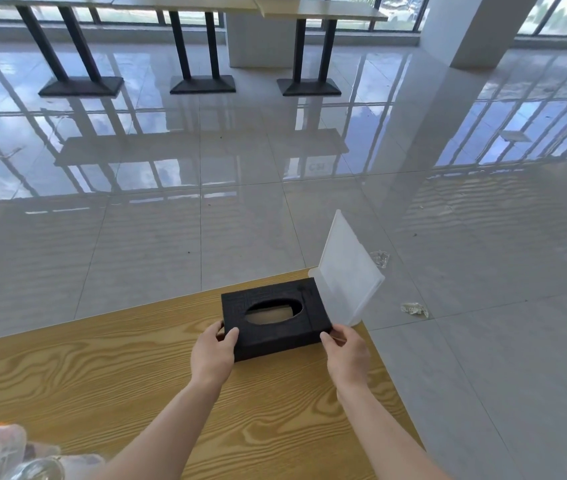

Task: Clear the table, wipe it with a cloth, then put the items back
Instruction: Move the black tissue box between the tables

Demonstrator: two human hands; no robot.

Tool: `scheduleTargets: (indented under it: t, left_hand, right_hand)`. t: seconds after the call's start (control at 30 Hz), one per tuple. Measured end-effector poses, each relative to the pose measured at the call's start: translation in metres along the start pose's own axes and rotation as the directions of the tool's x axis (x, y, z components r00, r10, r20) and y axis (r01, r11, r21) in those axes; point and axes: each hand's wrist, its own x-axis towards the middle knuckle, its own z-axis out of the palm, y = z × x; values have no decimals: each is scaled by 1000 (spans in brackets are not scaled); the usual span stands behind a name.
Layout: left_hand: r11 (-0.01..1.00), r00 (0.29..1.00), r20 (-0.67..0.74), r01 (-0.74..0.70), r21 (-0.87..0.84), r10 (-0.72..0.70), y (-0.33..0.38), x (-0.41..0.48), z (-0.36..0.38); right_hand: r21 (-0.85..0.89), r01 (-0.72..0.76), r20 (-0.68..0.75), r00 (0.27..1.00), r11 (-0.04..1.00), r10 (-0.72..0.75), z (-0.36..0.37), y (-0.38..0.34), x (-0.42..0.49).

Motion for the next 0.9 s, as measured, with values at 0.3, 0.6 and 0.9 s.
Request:
scheduleTargets:
  t: [0.3, 0.6, 0.9]
  left_hand:
    - [995, 999, -16, 34, -92, -36, -3, -1, 4]
    - [993, 999, -18, 24, -114, -26, -5, -1, 6]
    - [993, 1000, -14, 17, -121, -18, -6, 0, 8]
  right_hand:
    - [113, -47, 9, 999, 993, 46, -4, 8, 2]
    - [90, -8, 50, 999, 996, 3, -6, 7, 8]
    - [53, 25, 57, 998, 998, -29, -5, 8, 11]
